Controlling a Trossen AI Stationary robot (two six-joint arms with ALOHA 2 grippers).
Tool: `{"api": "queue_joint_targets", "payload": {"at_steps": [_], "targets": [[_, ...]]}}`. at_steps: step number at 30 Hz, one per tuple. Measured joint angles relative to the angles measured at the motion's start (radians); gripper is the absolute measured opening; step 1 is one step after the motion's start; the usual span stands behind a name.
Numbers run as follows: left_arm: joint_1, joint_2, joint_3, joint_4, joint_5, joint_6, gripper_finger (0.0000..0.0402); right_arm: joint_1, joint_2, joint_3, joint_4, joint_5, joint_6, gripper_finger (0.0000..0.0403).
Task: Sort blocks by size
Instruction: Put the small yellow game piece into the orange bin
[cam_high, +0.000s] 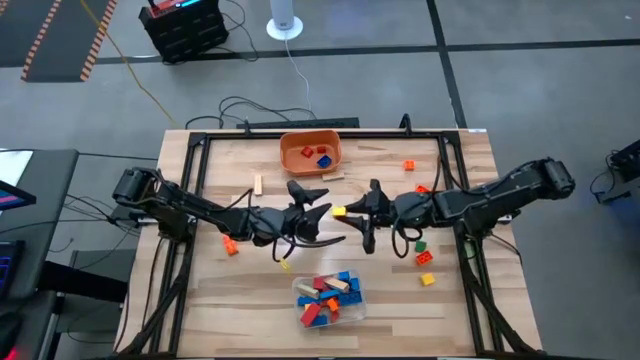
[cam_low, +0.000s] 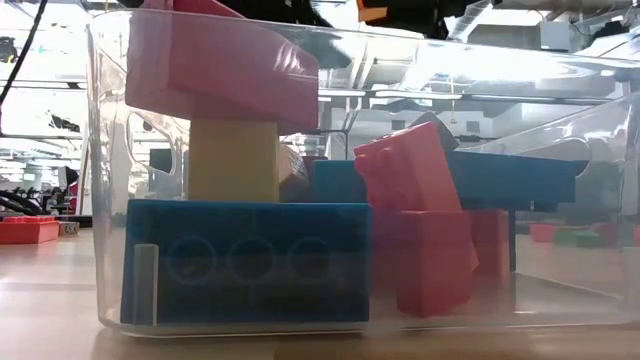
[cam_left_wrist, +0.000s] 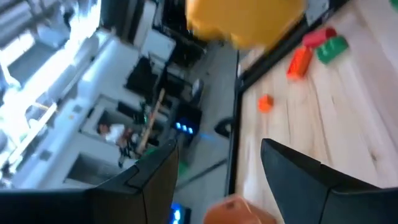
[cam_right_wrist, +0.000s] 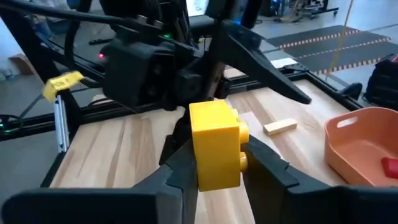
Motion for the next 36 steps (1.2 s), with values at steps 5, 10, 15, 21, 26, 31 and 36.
{"api": "queue_joint_targets", "payload": {"at_steps": [5,10,15,21,26,31,36], "targets": [[0.0,0.0,0.0,0.088,0.12,0.128,0.0222,-0.036,0.0,0.0,0.033,-0.014,-0.023,0.0133],[0.016,0.0,0.0,0.17,0.201,0.27,0.0222,-0.058,0.0,0.0,0.067,-0.088,-0.031,0.0133],[0.041,0.0,0.006,0.232,0.237,0.313,0.0222,-0.062,0.0,0.0,0.076,-0.089,-0.043,0.0134],[0.051,0.0,0.015,0.2,0.339,0.381,0.0222,-0.06,0.0,0.0,0.09,-0.09,-0.045,0.0134],[0.054,0.002,0.015,0.206,0.369,0.456,0.0222,-0.06,0.0,0.0,0.09,-0.114,-0.045,0.0134],[0.057,0.002,0.015,0.202,0.445,0.516,0.0221,-0.066,0.0,0.0,0.095,-0.143,-0.045,0.0134],[0.061,0.002,0.015,0.208,0.501,0.564,0.0188,-0.067,0.0,0.0,0.094,-0.165,-0.045,0.0134]]}}
